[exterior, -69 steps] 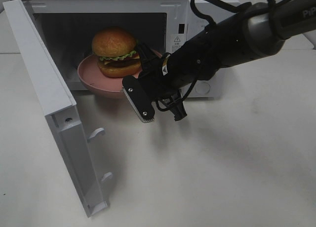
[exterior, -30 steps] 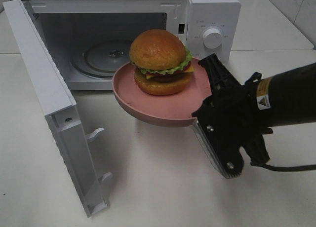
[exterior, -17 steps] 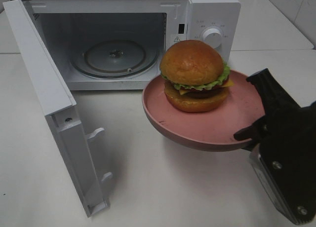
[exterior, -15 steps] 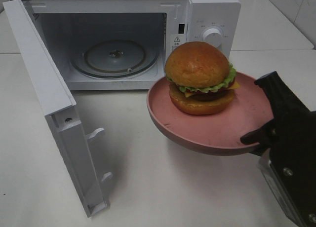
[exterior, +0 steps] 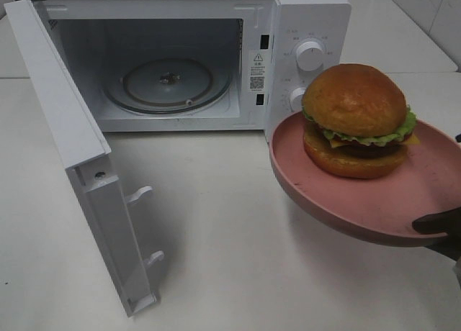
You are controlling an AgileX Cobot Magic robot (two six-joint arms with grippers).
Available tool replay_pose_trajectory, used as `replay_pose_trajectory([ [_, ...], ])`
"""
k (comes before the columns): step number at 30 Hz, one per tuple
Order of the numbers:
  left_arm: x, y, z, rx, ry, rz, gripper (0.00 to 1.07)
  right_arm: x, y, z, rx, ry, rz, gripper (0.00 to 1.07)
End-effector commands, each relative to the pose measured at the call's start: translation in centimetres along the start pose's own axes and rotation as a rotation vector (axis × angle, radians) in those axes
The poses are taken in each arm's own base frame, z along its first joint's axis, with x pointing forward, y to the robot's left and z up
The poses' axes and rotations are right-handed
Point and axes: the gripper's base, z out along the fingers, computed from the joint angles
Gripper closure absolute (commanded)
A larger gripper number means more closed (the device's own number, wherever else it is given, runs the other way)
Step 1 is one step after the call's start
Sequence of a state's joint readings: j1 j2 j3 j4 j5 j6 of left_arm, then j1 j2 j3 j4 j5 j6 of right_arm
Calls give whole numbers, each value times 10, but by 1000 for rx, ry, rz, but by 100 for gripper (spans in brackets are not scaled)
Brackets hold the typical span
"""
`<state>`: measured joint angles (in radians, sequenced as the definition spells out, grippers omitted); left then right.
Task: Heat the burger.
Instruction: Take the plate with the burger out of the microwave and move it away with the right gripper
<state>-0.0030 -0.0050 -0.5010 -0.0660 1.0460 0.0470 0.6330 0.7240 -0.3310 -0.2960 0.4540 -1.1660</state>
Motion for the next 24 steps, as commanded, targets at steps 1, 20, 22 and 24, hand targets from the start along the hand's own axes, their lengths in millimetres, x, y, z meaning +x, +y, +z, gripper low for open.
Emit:
replay_pose_trajectory([
  [1, 1, 0, -2, -2, -25, -3, 9, 4, -6, -7, 79, 30, 21, 107],
  [20, 1, 0, -2, -2, -25, -3, 9, 30, -5, -10, 108, 313, 228, 107],
  [22, 1, 0, -2, -2, -25, -3, 9, 33, -4, -11, 101, 355, 248, 107],
  [24, 1, 0, -2, -2, -25, -3, 9, 35, -3, -11, 95, 377, 254, 107],
])
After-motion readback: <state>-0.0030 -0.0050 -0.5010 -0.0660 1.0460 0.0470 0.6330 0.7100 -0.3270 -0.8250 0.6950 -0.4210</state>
